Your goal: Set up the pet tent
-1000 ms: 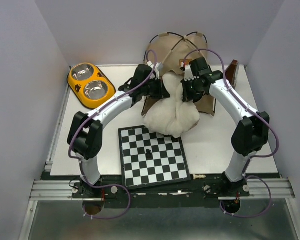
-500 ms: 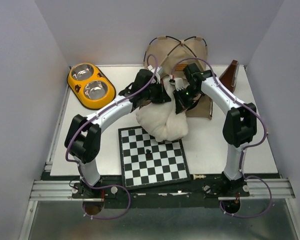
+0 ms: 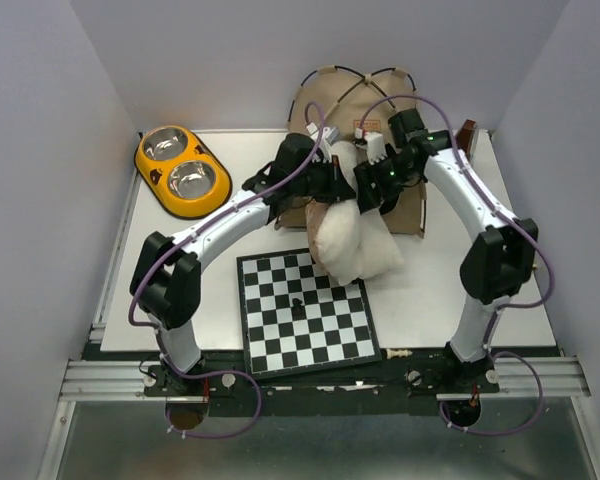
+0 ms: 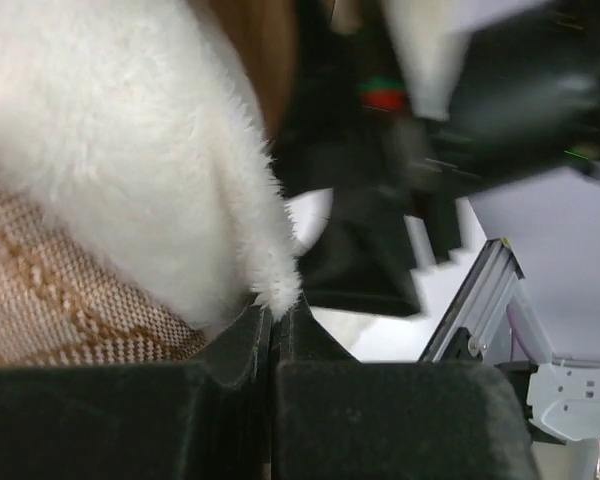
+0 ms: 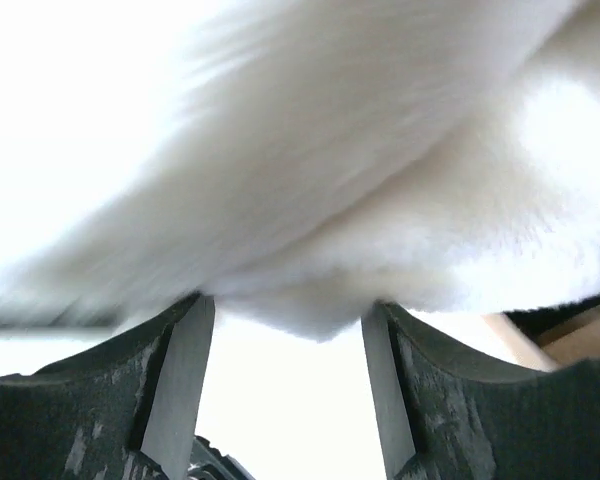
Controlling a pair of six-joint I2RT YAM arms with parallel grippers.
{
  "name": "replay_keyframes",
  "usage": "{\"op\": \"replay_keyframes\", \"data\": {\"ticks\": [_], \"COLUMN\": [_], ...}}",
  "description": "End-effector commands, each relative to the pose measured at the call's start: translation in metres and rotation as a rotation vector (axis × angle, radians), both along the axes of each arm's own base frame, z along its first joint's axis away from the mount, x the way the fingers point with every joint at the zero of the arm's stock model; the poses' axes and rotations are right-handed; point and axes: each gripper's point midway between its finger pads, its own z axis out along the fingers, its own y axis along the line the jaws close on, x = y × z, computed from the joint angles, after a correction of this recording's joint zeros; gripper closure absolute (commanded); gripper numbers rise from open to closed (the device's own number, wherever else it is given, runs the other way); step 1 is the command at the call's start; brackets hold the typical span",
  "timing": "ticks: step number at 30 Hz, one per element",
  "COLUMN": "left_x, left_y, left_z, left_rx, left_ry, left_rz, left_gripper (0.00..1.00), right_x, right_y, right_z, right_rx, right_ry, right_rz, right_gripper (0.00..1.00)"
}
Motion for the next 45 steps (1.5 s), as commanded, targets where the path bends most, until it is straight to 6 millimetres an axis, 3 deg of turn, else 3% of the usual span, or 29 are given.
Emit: {"op": "replay_keyframes", "data": {"ticks": [1,5,8,11,13,15,17,19,21,23,26,29,33,36,41,45], "left_x": [0.04,0.085,0.11,0.116,0.103,0.085,0.071,0.058,0.045,0.029,0.0,-0.029,-0.061,-0.066,-0.057,-0.067], "left_y": [0.0,0.017,0.024,0.022,0.017,0.019,0.03,0.043,0.06,0.079,0.102,0.118,0.122,0.118,0.11,0.096], "left_z": [0.016,0.004,0.004,0.015,0.034,0.057,0.077,0.091,0.099,0.1,0.089,0.06,0.028,0.016,-0.01,-0.027], "left_rx": [-0.04,-0.009,0.006,-0.058,-0.105,-0.111,-0.107,-0.102,-0.048,0.008,0.08,0.14,0.114,0.127,0.191,0.217], "left_ry": [-0.083,-0.07,-0.127,-0.174,-0.209,-0.293,-0.353,-0.365,-0.377,-0.382,-0.354,-0.256,-0.135,-0.153,-0.124,-0.12], "left_rz": [-0.011,0.08,0.17,0.163,0.077,0.008,-0.004,-0.028,-0.042,-0.053,-0.074,-0.082,-0.079,-0.089,-0.104,-0.175], "left_gripper": [1.0,1.0,1.0,0.98,0.59,0.43,0.34,0.33,0.33,0.29,0.18,0.13,0.01,0.01,0.01,0.03], "right_x": [-0.001,-0.027,-0.034,-0.05,-0.066,-0.083,-0.095,-0.103,-0.1,-0.11,-0.126,-0.135,-0.133,-0.126,-0.124,-0.116], "right_y": [0.004,-0.005,-0.01,-0.013,-0.018,-0.027,-0.039,-0.054,-0.076,-0.088,-0.102,-0.124,-0.143,-0.14,-0.121,-0.112], "right_z": [0.081,0.073,0.075,0.092,0.095,0.086,0.06,0.028,0.002,-0.001,-0.001,-0.019,-0.047,-0.061,-0.083,-0.085], "right_rx": [0.136,0.118,0.102,0.144,0.142,0.108,0.056,-0.019,-0.124,-0.144,-0.135,-0.174,-0.155,-0.102,0.008,0.063], "right_ry": [-0.242,-0.218,-0.238,-0.265,-0.328,-0.406,-0.464,-0.498,-0.47,-0.414,-0.356,-0.276,-0.116,-0.009,0.148,0.193], "right_rz": [-0.021,-0.016,0.027,0.09,0.173,0.268,0.307,0.319,0.192,0.145,0.042,-0.053,-0.154,-0.175,-0.174,-0.181], "right_gripper": [0.32,0.22,0.18,0.16,0.11,0.11,0.1,0.09,0.09,0.09,0.07,0.03,0.02,0.02,0.02,0.12]}}
